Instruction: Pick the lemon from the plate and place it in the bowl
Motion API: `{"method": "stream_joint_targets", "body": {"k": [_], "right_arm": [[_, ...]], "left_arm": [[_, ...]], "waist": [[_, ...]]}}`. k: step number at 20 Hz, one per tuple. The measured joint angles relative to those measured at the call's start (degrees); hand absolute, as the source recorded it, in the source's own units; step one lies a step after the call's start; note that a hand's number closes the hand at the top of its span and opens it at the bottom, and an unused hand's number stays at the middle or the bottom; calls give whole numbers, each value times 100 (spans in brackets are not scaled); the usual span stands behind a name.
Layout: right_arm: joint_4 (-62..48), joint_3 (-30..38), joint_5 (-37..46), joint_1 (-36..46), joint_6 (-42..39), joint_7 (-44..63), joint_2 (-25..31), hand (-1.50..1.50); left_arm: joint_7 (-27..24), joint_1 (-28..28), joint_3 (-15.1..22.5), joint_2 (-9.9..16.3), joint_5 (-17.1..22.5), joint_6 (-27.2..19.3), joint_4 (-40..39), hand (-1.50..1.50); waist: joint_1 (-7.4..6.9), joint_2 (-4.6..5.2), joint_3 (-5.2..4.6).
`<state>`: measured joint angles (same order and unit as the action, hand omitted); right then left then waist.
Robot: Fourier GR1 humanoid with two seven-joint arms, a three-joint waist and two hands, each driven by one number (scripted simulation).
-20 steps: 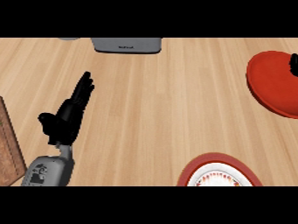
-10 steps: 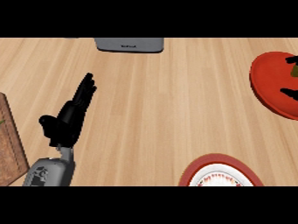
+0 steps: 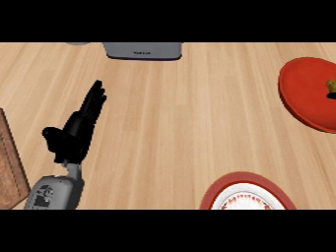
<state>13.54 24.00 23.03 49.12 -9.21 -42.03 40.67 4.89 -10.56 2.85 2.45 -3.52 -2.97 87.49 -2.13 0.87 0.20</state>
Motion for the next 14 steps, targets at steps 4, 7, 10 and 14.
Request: {"method": "stream_joint_targets", "body": {"k": [4,7,10,14], "right_arm": [[-213,259,-270,79,-539,155,359,-150],[-363,413,-436,108,-905,267,550,-150],[-492,578,-617,-26,-1376,227,768,-150],[-518,664,-744,-253,-1803,303,1040,-150]], "left_arm": [[-50,146,73,-49,-31,-26,48,0],[-21,96,74,-52,-48,-36,50,0],[24,160,119,-46,-64,-19,163,0],[121,125,110,-44,-68,-37,246,0]], "waist": [[16,-9,-3],[5,-2,-1],[-2,3,3],[9,6,7]]}}
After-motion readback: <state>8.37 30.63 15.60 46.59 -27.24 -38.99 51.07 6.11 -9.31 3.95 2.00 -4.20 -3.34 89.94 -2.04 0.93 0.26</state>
